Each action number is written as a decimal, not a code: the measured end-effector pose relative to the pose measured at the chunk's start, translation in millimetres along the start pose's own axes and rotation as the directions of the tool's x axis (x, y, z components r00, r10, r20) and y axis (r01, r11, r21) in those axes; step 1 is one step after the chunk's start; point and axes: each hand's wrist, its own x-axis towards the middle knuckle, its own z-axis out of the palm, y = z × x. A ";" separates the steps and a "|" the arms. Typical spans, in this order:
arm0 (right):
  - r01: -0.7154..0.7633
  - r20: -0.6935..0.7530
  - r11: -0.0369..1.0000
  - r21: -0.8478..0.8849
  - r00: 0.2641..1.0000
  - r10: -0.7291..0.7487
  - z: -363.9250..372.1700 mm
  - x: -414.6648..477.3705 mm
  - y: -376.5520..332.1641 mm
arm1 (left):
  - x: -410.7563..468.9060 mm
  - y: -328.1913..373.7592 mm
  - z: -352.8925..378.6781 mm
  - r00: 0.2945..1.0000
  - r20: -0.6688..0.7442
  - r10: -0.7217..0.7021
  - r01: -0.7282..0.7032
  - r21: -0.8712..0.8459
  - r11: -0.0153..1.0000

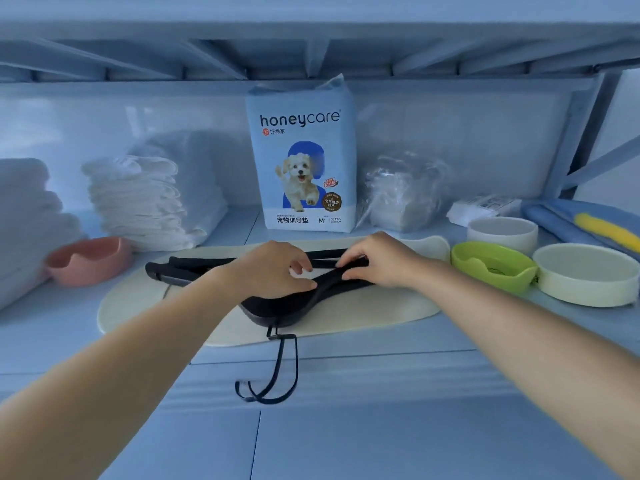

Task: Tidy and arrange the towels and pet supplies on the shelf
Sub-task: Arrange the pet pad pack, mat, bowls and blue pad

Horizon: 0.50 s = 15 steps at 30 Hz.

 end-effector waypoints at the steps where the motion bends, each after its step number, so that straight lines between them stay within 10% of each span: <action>1: 0.024 -0.021 1.000 -0.005 0.999 -0.024 1.8 -3.1 0.0 | -5.9 3.2 1.1 1.000 -0.019 -0.009 0.009 -0.001 1.000; 15: 0.195 -0.004 0.980 -0.040 0.981 -0.195 25.2 -65.3 -24.5 | -103.7 -24.1 11.5 0.962 -0.256 -0.092 0.104 0.037 0.994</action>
